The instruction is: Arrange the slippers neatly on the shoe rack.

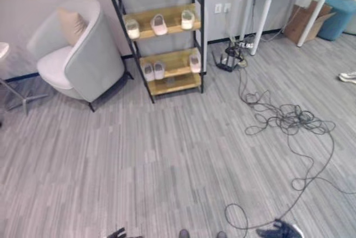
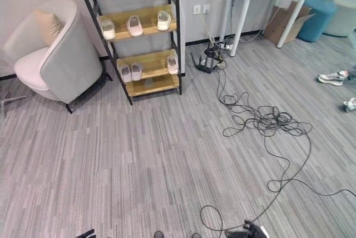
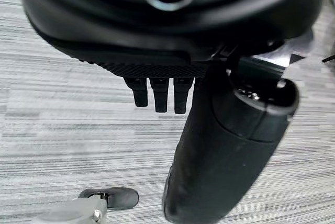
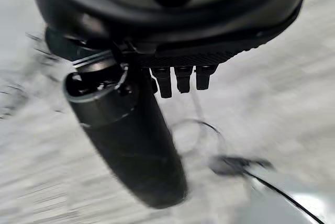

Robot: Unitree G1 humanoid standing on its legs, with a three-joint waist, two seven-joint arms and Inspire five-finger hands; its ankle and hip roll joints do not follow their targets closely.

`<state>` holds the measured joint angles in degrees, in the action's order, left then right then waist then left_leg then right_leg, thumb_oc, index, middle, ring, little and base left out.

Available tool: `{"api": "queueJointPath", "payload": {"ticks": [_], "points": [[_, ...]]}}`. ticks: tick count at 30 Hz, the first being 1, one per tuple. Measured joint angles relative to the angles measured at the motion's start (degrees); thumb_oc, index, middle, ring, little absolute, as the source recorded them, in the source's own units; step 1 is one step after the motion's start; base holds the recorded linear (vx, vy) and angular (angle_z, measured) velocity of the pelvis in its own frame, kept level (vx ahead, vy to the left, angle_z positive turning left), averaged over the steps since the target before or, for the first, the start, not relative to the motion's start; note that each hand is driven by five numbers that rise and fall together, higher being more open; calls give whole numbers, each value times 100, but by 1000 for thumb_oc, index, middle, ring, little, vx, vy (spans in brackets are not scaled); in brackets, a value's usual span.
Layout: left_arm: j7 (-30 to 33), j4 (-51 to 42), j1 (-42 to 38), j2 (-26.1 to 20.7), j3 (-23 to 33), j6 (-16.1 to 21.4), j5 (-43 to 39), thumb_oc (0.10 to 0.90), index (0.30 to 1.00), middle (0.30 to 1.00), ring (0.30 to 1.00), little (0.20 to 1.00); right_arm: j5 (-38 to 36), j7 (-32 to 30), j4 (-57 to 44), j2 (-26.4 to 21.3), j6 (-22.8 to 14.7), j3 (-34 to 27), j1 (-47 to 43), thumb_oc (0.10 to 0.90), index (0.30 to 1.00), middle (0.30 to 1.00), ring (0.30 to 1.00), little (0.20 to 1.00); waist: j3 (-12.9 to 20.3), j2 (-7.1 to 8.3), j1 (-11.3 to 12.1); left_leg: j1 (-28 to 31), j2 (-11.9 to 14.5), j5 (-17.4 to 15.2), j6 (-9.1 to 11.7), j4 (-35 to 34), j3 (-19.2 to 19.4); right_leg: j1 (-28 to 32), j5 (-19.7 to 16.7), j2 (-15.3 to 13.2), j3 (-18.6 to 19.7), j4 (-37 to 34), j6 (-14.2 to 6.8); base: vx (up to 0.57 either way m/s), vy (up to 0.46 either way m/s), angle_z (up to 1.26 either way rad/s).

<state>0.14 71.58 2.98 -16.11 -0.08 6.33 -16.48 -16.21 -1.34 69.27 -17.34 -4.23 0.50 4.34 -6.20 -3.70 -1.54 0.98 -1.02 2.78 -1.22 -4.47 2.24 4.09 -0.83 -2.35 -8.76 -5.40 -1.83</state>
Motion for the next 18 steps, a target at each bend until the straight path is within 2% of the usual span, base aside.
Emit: {"api": "queueJointPath", "payload": {"ticks": [4, 7, 8, 9, 10, 12, 13, 14, 16, 17, 18], "points": [[70, 1, -15, 62, -31, -2, -4, 800, 900, 900, 900, 900, -24, 54, 145, 86, 65, 130, 88, 800, 900, 900, 900, 900, -36, 45, -36, 14, 21, -44, 79, -4, 2, 20, 71, 17, -8, 1, -25, 67, -76, 2], [65, 0, -19, 102, -89, -4, -4, 800, 900, 900, 900, 900, 44, 64, 130, 75, 76, 445, 81, 800, 900, 900, 900, 900, -48, 64, -59, 14, 51, -33, 96, -5, 18, 2, 60, 42, 26, 23, -10, 28, -117, -8], [76, -1, -54, 125, -156, 0, -10, 800, 900, 900, 900, 900, 147, 57, 90, 84, 77, 690, 58, 800, 900, 900, 900, 900, -84, 106, -108, -33, 96, -86, 174, 117, 37, -52, 103, 75, 43, 62, 41, 32, -211, -13], [88, -1, -89, 132, -214, 1, -6, 800, 900, 900, 900, 900, 274, 47, 61, 93, 74, 886, 17, 800, 900, 900, 900, 900, -110, 140, -96, -132, 135, -171, 365, 266, 62, -138, 153, 130, 39, 171, 102, 28, -191, -4], [85, -1, -206, 63, -281, 1, 1, 800, 900, 900, 900, 900, 391, 55, 10, 188, 47, 936, -40, 800, 900, 900, 900, 900, -225, 320, -89, -463, 138, -180, 580, 761, 129, -304, 330, 112, 106, 435, 297, 10, -68, 9], [71, -3, -446, 119, -374, 1, 1, 800, 900, 900, 900, 900, 494, 100, 30, 244, 55, 951, -190, 800, 900, 900, 900, 900, -438, 522, -43, -748, 138, -63, 774, 1342, 244, -388, 403, 100, 138, 609, 354, 144, -117, 20], [57, 35, -624, 189, -512, -8, 62, 800, 900, 900, 900, 900, 503, 93, 134, 272, 86, 953, -323, 800, 900, 900, 900, 900, -522, 599, 16, -1012, 149, 0, 861, 1826, 363, -391, 445, 34, 143, 638, 492, 220, -102, 17], [69, 15, -773, 284, -700, 6, 123, 800, 900, 900, 900, 900, 566, 74, 334, 271, 112, 1002, -529, 800, 900, 900, 900, 900, -598, 612, 58, -1446, 179, -79, 916, 2509, 579, -306, 433, 28, 168, 563, 539, 295, -50, 8], [45, -94, -831, 341, -717, 24, 256, 800, 900, 900, 900, 900, 678, 51, 319, 209, 172, 1000, -525, 800, 900, 900, 900, 900, -631, 562, 101, -1483, 215, -214, 634, 2310, 728, -235, 294, 6, 124, 461, 680, 393, 14, -3], [69, -75, -858, 404, -839, 6, 396, 800, 900, 900, 900, 900, 692, 41, 299, 231, 176, 1006, -593, 800, 900, 900, 900, 900, -655, 467, 94, -1529, 166, -222, 580, 1945, 726, -95, 355, 59, 136, 324, 643, 401, 28, 0], [132, -11, -868, 447, -985, 48, 480, 800, 900, 900, 900, 900, 687, 20, 322, 188, 243, 1086, -654, 800, 900, 900, 900, 900, -629, 383, 147, -1443, 93, -166, 661, 1120, 595, -37, 353, 83, 170, 218, 638, 591, 32, -16]]}}
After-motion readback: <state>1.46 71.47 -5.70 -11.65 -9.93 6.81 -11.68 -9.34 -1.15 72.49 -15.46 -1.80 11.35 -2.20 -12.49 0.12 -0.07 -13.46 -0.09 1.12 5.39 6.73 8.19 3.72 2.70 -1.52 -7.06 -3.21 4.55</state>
